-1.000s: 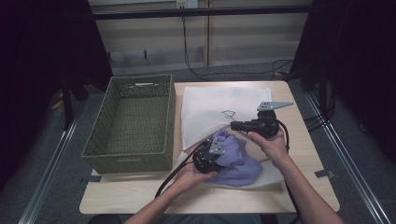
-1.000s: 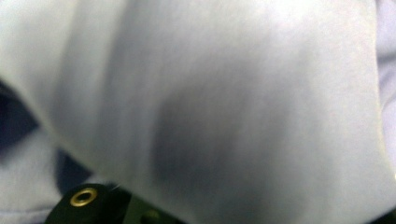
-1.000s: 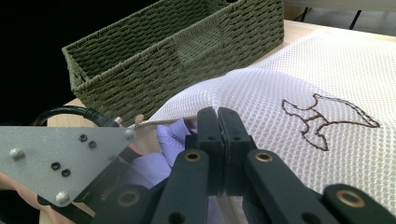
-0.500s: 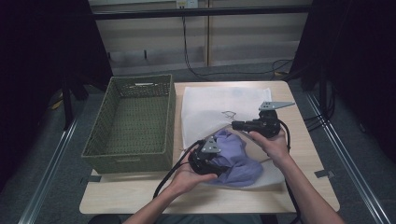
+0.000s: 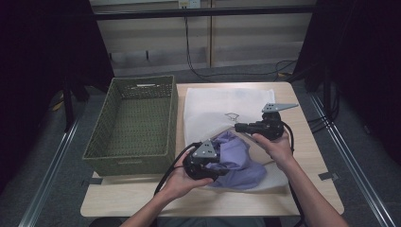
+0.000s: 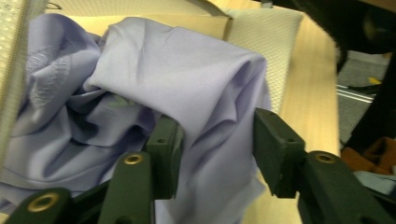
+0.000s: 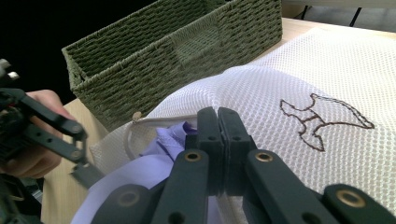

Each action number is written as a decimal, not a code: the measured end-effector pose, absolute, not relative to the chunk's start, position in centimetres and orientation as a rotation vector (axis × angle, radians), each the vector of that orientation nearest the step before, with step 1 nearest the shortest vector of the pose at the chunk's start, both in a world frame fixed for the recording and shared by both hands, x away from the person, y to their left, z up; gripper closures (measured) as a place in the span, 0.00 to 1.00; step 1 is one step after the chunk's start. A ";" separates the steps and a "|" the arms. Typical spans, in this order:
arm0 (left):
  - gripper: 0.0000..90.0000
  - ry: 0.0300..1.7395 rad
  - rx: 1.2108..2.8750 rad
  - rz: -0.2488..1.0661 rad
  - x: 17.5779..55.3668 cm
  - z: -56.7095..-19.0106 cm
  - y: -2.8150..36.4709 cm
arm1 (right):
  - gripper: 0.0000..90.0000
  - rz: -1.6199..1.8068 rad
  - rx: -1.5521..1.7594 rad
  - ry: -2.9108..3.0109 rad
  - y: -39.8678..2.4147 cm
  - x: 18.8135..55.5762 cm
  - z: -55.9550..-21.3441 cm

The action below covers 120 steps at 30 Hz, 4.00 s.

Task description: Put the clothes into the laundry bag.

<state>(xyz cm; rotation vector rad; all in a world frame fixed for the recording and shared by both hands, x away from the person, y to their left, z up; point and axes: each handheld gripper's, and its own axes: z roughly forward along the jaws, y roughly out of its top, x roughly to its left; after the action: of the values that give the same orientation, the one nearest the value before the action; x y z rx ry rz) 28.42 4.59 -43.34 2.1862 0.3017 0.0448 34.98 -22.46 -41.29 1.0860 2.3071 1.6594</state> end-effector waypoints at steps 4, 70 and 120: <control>0.71 0.282 2.219 0.041 28.2 -43.9 4.4 | 0.99 1.657 1.087 2.310 -22.4 35.0 -41.3; 0.96 0.473 2.384 0.149 33.6 -46.8 1.4 | 0.99 1.647 1.065 2.355 -21.6 34.8 -41.3; 0.63 0.518 2.207 0.186 32.8 -44.8 1.4 | 0.99 1.655 1.068 2.381 -21.3 34.8 -41.6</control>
<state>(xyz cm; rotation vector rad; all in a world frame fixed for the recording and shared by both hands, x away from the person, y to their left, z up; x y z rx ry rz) 32.83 1.39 -44.79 2.2068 0.5177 0.1860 34.79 -21.29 -41.55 1.0679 2.3805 1.6548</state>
